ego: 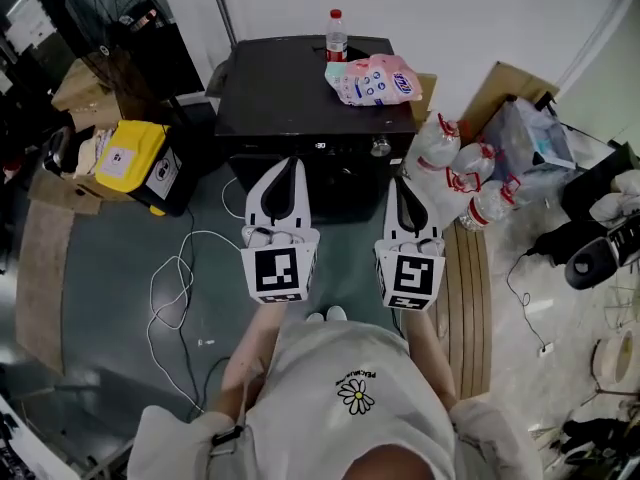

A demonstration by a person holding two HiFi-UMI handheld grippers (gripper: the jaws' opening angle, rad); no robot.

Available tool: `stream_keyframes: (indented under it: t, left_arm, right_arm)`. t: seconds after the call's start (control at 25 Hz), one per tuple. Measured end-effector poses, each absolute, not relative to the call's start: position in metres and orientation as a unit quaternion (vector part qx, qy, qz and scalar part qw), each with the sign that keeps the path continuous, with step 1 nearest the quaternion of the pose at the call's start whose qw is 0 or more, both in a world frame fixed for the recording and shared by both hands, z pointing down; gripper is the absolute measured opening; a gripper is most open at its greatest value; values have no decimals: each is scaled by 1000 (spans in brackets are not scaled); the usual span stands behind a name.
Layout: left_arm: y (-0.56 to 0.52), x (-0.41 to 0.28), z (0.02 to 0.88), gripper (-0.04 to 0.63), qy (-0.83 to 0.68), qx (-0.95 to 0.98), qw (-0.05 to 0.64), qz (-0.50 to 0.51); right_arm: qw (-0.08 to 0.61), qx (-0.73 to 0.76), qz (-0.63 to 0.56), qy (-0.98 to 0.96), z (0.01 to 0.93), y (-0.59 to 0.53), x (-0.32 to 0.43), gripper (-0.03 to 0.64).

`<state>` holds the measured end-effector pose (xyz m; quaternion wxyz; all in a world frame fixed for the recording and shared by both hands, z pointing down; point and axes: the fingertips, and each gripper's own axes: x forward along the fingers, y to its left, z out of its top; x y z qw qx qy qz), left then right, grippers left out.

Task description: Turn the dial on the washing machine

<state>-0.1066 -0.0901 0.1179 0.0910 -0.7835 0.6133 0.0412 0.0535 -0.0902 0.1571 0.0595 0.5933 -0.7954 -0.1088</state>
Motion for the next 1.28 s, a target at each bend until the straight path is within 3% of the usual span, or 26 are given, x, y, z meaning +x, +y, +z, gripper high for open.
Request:
stream_keyframes:
  t: [1.28]
  left_arm:
    - [-73,-105,142,0,621,-781,68,21]
  right_arm:
    - [64,571,-87,-814,178,-80,40,3]
